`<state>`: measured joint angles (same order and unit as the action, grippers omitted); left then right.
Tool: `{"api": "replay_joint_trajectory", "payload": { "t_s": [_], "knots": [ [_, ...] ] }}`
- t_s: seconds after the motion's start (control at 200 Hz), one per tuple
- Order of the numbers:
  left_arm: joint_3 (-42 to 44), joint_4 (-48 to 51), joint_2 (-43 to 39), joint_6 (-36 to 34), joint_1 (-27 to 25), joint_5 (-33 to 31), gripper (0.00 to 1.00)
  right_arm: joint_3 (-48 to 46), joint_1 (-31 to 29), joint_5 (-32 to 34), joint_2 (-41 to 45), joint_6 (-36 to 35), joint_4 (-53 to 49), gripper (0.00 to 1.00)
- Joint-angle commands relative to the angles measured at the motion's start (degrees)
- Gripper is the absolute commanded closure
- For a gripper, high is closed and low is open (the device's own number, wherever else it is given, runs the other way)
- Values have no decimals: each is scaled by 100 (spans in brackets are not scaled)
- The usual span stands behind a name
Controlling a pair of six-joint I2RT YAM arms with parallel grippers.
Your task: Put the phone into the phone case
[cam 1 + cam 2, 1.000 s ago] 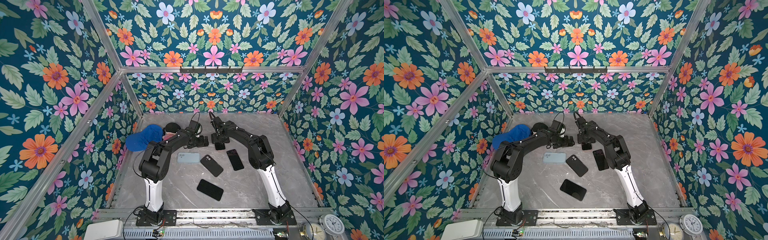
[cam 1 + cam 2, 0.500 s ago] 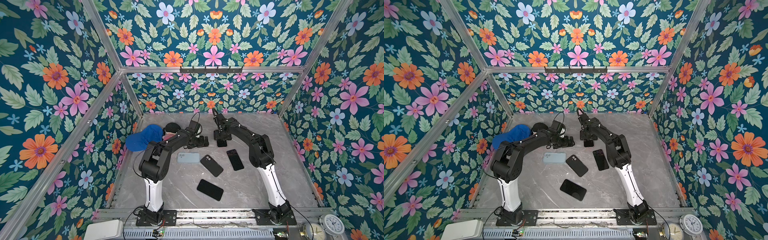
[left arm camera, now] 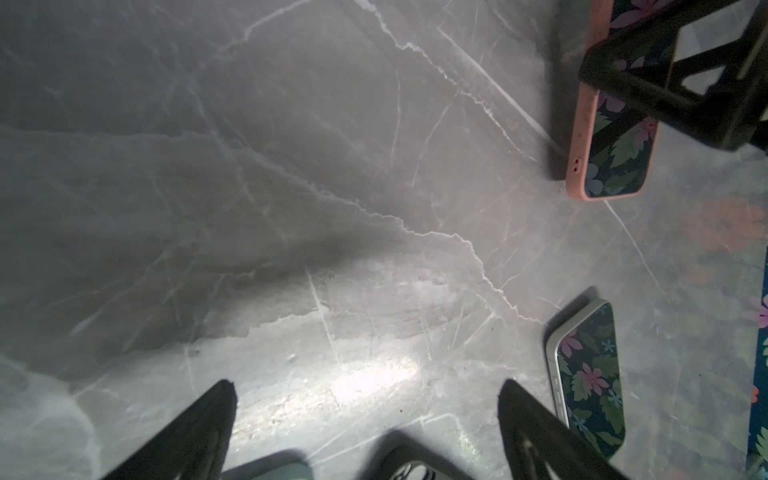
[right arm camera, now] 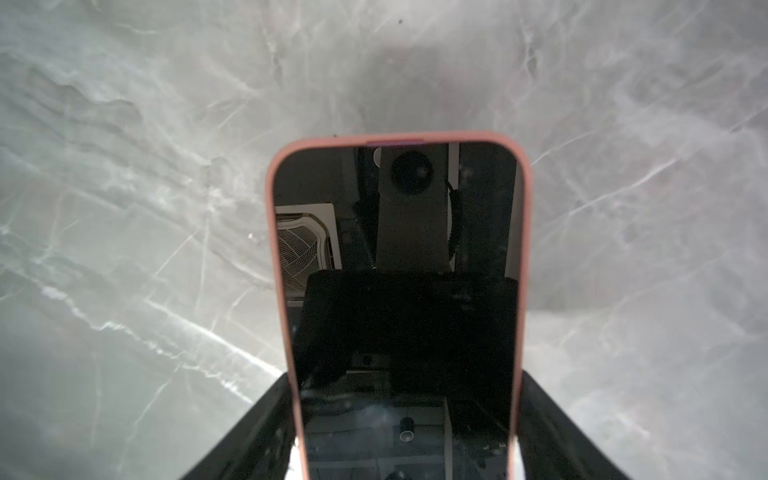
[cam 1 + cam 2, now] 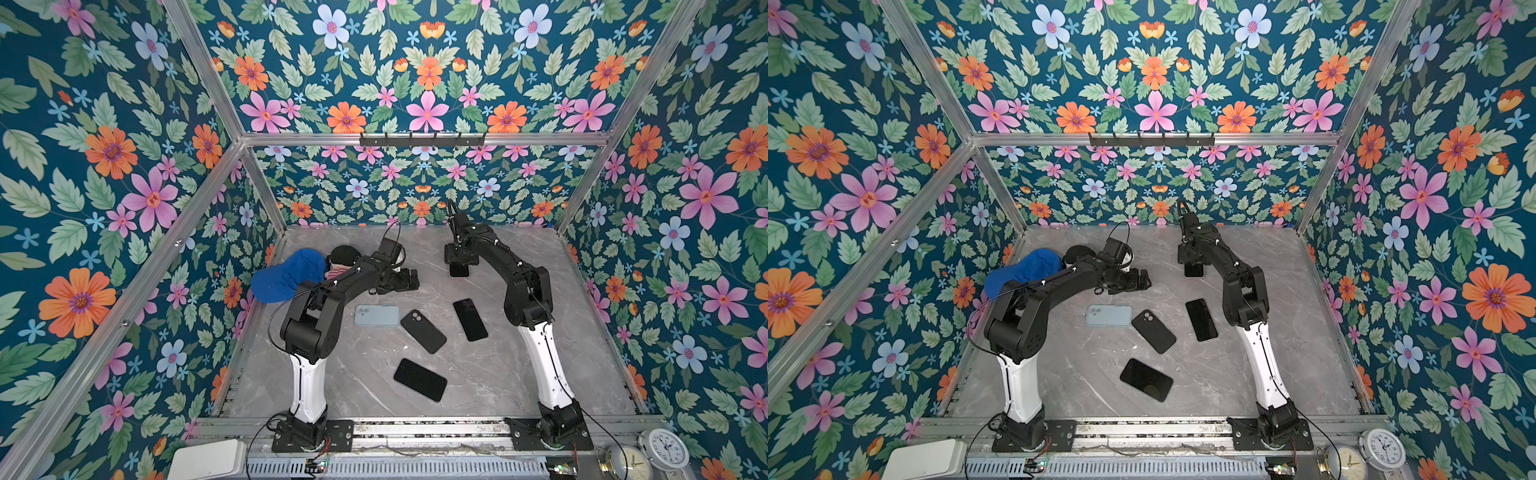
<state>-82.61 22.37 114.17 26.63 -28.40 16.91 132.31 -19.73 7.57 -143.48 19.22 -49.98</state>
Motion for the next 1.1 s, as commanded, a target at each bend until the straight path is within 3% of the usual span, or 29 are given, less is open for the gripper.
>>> {"api": "replay_joint_trajectory", "payload": {
  "t_s": [0.0, 0.64, 1.1],
  "knots": [
    [-79, 42, 46, -53, 10, 64, 0, 83, 52, -69, -52, -183, -129, 32],
    [-123, 31, 59, 4, 10, 102, 0, 371, 116, -212, -442, -472, -248, 33],
    [-112, 24, 22, 17, -5, 109, 0, 410, 175, -81, -490, -115, -457, 32]
  ]
}}
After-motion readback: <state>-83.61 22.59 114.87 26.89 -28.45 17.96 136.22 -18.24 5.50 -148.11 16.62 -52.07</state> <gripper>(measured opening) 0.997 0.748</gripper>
